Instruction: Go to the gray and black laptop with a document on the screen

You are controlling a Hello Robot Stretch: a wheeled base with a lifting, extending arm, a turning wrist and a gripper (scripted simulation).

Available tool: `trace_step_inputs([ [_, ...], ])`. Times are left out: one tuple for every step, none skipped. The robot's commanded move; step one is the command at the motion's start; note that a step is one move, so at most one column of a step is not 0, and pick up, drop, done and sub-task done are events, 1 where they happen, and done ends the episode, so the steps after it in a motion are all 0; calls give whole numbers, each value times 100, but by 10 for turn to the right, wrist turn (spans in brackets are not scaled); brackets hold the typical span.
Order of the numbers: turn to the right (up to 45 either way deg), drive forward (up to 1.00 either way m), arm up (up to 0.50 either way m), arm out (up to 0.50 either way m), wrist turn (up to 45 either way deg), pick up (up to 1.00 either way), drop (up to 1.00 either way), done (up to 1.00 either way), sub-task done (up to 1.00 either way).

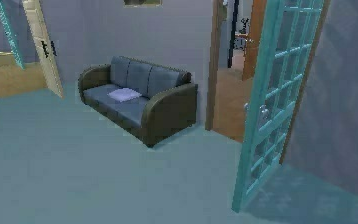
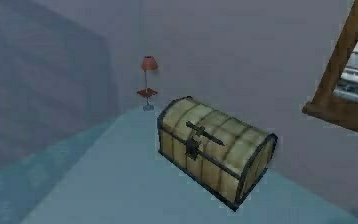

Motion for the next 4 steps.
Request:
trace_step_inputs([
  [0,65,0,0,0,0,0,0,0],
  [-120,0,0,0,0,0,0,0,0],
  [0,55,0,0,0,0,0,0,0],
  [450,0,0,0,0,0,0,0,0],
])
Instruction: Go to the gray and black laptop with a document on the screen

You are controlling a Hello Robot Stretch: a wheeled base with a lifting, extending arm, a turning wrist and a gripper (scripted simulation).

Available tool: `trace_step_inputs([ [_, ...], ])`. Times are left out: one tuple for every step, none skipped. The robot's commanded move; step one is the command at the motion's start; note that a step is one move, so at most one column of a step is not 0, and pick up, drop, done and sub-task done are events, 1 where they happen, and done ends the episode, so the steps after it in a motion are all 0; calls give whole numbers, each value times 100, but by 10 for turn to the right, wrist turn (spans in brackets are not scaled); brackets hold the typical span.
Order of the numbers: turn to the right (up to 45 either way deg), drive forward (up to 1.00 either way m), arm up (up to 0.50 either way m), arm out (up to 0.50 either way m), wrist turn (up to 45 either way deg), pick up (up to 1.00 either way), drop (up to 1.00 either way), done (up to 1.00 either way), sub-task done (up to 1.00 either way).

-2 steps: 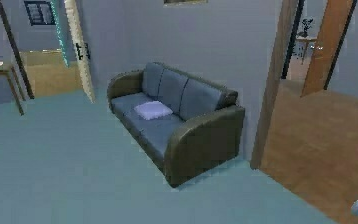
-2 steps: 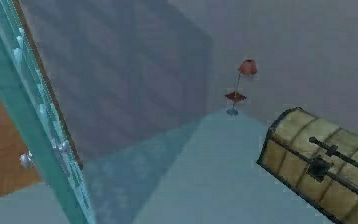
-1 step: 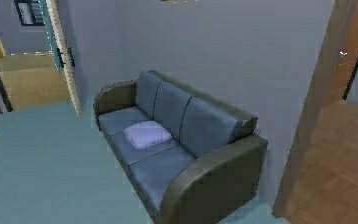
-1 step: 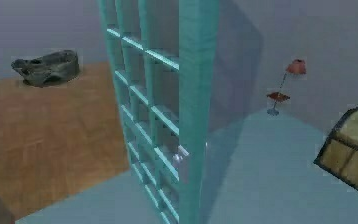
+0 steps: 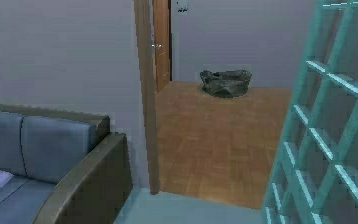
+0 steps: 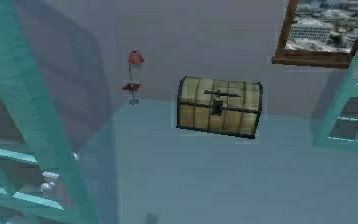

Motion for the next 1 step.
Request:
trace_step_inputs([
  [120,0,0,0,0,0,0,0,0],
])
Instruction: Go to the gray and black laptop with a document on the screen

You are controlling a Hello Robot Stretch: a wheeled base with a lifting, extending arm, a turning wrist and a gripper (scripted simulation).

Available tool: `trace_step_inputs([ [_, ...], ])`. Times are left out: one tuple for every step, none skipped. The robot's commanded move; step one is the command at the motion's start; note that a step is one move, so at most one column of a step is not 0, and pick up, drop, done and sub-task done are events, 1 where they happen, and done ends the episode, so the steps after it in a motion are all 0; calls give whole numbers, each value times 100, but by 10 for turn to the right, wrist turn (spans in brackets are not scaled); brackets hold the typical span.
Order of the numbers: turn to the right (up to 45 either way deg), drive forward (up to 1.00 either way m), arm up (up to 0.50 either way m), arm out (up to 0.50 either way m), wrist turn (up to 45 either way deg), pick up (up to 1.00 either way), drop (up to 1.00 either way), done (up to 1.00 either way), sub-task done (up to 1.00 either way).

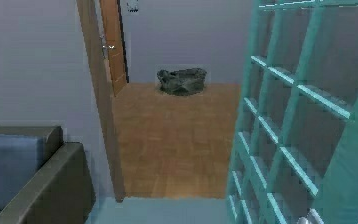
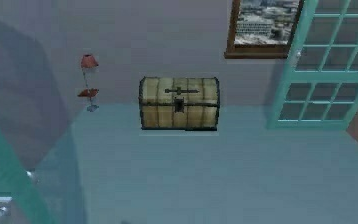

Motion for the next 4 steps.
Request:
trace_step_inputs([
  [0,100,0,0,0,0,0,0,0],
  [0,45,0,0,0,0,0,0,0],
  [-360,0,0,0,0,0,0,0,0],
  [0,100,0,0,0,0,0,0,0],
])
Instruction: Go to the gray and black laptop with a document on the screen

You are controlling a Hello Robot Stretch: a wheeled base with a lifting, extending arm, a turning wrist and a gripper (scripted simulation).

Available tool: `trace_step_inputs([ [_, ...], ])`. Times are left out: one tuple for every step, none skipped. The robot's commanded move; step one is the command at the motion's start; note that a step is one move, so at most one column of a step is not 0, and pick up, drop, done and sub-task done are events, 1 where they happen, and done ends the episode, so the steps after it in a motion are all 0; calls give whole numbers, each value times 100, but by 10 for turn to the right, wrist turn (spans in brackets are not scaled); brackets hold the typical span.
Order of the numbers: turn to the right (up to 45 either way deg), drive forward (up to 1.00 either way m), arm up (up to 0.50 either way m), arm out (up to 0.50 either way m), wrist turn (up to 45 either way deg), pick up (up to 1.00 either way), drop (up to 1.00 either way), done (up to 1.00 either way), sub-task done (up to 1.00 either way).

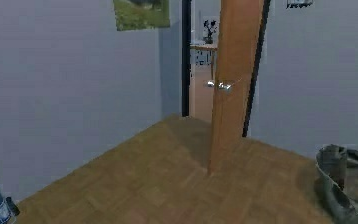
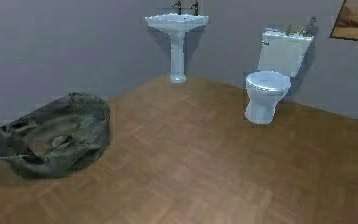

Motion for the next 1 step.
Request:
trace_step_inputs([
  [-30,0,0,0,0,0,0,0,0],
])
